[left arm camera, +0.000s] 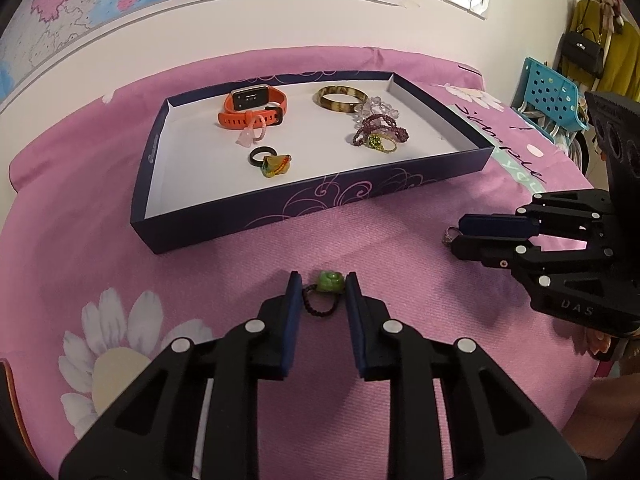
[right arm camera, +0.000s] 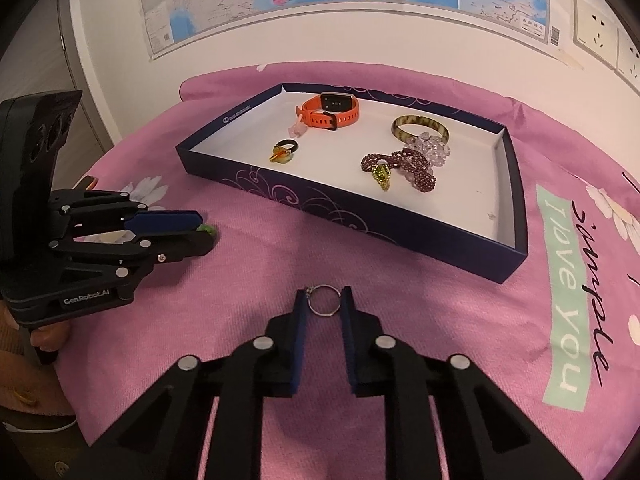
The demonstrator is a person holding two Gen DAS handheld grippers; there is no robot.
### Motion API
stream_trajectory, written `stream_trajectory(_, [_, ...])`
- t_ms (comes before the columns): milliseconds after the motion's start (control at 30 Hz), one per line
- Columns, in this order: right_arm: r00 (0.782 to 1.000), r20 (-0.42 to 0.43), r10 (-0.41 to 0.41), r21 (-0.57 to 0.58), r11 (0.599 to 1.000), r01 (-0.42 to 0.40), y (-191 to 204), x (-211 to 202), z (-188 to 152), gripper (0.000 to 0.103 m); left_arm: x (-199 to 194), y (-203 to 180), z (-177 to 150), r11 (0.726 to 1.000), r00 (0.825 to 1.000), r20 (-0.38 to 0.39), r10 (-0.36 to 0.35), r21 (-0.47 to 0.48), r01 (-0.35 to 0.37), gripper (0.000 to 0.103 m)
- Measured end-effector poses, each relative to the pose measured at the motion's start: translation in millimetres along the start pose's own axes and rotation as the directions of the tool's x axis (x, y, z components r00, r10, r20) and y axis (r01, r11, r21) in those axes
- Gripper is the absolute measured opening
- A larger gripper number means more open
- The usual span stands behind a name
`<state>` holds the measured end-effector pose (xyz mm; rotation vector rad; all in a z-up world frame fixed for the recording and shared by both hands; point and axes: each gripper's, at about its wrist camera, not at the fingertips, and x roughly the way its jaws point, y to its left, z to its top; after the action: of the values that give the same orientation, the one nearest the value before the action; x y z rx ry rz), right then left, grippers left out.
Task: Organize jewelry
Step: 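Lift and carry the green ring and silver ring with both grippers over the box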
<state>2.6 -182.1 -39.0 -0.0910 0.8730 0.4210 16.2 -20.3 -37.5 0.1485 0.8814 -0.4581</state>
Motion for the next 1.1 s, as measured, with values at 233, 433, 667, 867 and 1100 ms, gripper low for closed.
stream_trajectory(233, [1.000,0.005,-0.004,0.008,1.000,0.004,0.4,-1.1,1.0,0.014,-3.9,1.7,-1.1,1.000,1.000,0.004,-0.005,-0.010,0.005,0.022])
stream_trajectory(433, [1.000,0.017,0.004,0.016,1.000,-0.005,1.1,-4.2,1.3,0.014,-5.3,2.9,-1.1,1.000,1.000,0.008,-0.011,-0.015,0.011,0.022])
stream_trajectory(667, [0.999,0.041,0.014,0.019,1.000,-0.015,0.3,-10.8,3.8,0.014,-11.8,5.2,0.3,1.000,1.000,0.025,-0.015,-0.024,0.016,0.022])
stream_trajectory(867, [0.998,0.053,0.020,0.020,1.000,-0.021,0.2,-14.0,5.5,0.014,-18.4,7.1,1.9,0.999,0.999,0.041,-0.020,-0.028,0.021,0.022])
stream_trajectory(1100, [0.998,0.062,0.025,0.025,0.999,-0.026,-0.4,-14.8,4.9,0.014,-20.8,7.5,2.0,0.999,0.999,0.048,-0.022,-0.032,0.024,0.022])
